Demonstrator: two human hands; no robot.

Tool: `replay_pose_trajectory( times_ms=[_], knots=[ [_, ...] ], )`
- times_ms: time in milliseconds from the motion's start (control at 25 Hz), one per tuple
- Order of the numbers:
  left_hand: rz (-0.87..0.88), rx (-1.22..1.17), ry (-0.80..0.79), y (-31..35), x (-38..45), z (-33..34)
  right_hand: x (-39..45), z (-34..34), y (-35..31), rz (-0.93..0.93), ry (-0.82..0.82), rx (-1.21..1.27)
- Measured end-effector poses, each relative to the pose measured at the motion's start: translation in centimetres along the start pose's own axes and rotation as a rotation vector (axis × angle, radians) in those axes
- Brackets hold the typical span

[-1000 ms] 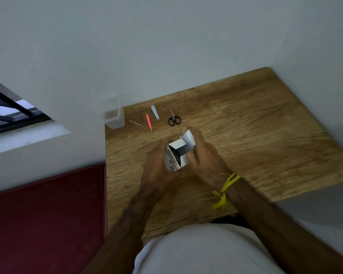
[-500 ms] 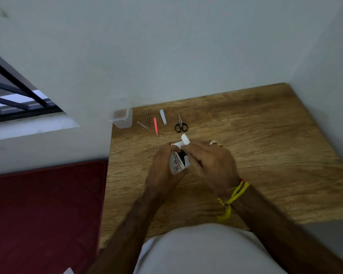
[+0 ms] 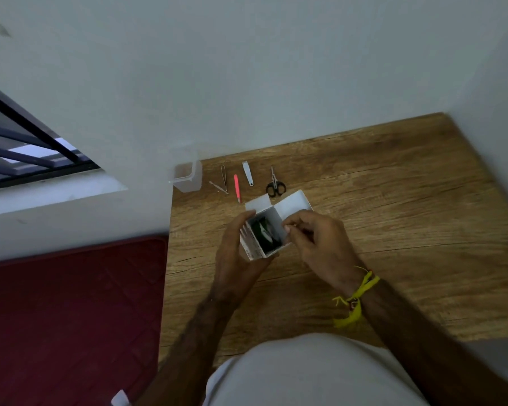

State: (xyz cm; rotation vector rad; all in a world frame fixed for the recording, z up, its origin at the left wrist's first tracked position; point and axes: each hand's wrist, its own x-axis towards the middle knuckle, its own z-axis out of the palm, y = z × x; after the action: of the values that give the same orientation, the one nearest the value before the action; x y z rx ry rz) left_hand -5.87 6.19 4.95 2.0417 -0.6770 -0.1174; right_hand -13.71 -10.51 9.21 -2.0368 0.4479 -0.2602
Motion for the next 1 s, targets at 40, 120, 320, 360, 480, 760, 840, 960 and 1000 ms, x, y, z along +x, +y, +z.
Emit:
replay_pose_trajectory(
  times_ms=[40, 120, 320, 360, 480, 760, 840, 960, 1000],
  knots=[
    [0.01, 0.009, -0.006, 0.0, -0.1, 0.1, 0.2, 0.0, 0.2, 0.068, 0.014, 0.014],
    [0.028, 0.023, -0.025, 0.0, -0.1, 0.2, 0.2, 0.0, 0.3, 0.175, 0.014, 0.015],
    [0.129, 0.09, -0.129, 0.6, 0.4, 0.2, -0.9, 0.6, -1.8, -0.025, -0.13, -0.543],
    [0.149, 0.117, -0.142, 0.8, 0.6, 0.3, -0.9, 0.9, -2.2, -0.063, -0.147, -0.599],
    [0.212, 0.175, -0.129, 1.2, 0.8, 0.5, -0.3, 1.2, -2.5, -0.008, -0.153, -0.637],
    [0.271, 0.239, -0.111, 1.2, 0.8, 1.7, 0.3, 2.2, -2.4, 0.295, -0.036, -0.635],
    [0.254, 0.233, -0.102, 1.2, 0.6, 2.0, 0.1, 2.3, -2.2, 0.277, -0.025, -0.619],
    [0.24, 0.224, -0.088, 1.0, 0.6, 2.3, -0.1, 2.4, -1.7, 0.257, 0.011, -0.552],
    [0.24, 0.225, -0.087, 0.9, 0.5, 2.4, 0.0, 2.4, -1.6, 0.27, 0.0, -0.553]
  ],
)
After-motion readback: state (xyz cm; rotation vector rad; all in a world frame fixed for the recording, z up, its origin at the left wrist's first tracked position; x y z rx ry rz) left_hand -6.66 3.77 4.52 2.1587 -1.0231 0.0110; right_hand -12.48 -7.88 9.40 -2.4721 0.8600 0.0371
